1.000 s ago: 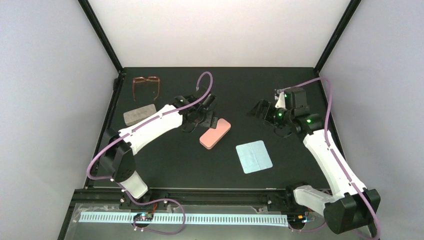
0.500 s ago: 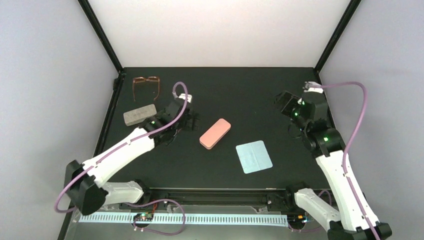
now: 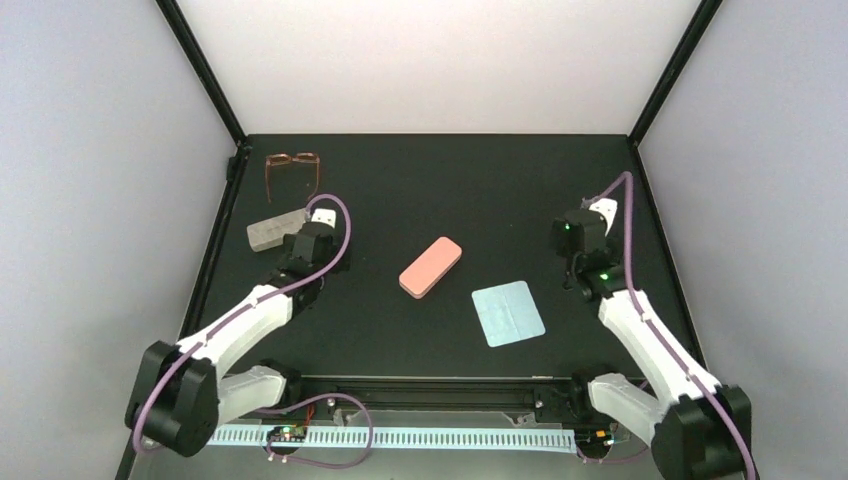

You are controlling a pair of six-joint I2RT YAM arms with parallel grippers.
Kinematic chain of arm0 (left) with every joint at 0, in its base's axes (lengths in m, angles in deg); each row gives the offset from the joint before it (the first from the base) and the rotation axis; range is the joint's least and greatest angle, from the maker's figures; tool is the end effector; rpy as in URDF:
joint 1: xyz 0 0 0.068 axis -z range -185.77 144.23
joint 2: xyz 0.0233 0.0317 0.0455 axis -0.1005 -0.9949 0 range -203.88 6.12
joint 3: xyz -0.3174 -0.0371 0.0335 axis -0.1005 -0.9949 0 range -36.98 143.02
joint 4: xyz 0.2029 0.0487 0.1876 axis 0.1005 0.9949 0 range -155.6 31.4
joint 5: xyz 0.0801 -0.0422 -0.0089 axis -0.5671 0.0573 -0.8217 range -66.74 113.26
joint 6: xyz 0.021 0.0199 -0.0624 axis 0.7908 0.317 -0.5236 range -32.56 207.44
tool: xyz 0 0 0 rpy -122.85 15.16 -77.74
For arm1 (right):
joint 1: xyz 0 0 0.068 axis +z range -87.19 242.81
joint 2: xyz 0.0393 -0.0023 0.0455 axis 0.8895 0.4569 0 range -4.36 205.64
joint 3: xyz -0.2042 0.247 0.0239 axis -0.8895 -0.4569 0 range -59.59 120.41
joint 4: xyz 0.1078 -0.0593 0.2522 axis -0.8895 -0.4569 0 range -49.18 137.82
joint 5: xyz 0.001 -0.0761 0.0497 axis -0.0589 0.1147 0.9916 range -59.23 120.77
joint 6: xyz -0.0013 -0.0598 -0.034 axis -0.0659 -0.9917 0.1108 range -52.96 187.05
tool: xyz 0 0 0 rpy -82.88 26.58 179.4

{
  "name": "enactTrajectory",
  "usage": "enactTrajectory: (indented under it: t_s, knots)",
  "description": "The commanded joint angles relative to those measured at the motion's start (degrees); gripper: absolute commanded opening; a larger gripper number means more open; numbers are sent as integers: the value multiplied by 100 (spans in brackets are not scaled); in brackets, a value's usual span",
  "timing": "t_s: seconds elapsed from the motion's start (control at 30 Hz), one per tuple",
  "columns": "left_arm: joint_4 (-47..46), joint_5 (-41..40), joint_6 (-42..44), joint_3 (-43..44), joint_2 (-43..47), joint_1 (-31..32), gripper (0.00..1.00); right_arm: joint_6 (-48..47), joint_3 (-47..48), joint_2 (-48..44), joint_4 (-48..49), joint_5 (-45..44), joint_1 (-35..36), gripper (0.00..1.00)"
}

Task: Organize the sunglasses
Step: Reset both arms

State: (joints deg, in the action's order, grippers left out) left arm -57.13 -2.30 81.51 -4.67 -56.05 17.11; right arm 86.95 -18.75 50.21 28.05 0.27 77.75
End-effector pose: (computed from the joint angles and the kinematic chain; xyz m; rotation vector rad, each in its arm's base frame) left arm 0.2221 -0.0677 0.2340 0.0837 2.1709 0.2143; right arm 0.2118 0.0273 0.2974 0.3890 2.0358 -0.2038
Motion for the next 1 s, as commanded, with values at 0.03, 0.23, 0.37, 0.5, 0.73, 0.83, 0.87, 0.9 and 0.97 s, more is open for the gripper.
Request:
enactTrajectory:
  t_s: [0.03, 0.23, 0.37, 0.5, 0.73, 0.83, 0.87, 0.9, 0.97]
  knots:
    - [-1546, 430, 632, -187, -688, -682, 98, -703, -557, 972, 1907, -1061, -237, 100]
    - [-2509, 664, 1092, -164, -1390, -1295, 95, -854, -1530, 1438, 3671, -38, -926, 100]
    - [-3244, 1047, 1255, -168, -1556, -1523, 95, -868, -1728, 1592, 4696, 800, -1429, 100]
    - [-3789, 1462, 1098, -54, -1841, -1674, 94, -1275, -1795, 1950, 5814, 1400, -1550, 100]
    - [-5184, 1773, 785, -977, -1552, -1944, 98, -1651, -2265, 2411, 7245, 2693, -1596, 99]
    - [-5984, 2236, 1000, -1415, -1675, -2011, 99, -1918, -2345, 2529, 7453, 2997, -1523, 100]
    - [-5967, 2282, 935, -1402, -1665, -2025, 99, -1917, -2353, 2533, 7477, 3001, -1530, 100]
    - [-5938, 2299, 925, -1393, -1665, -2044, 99, -1911, -2349, 2537, 7473, 3004, -1527, 100]
    - [-5923, 2319, 923, -1381, -1655, -2048, 99, -1911, -2345, 2537, 7473, 3006, -1526, 100]
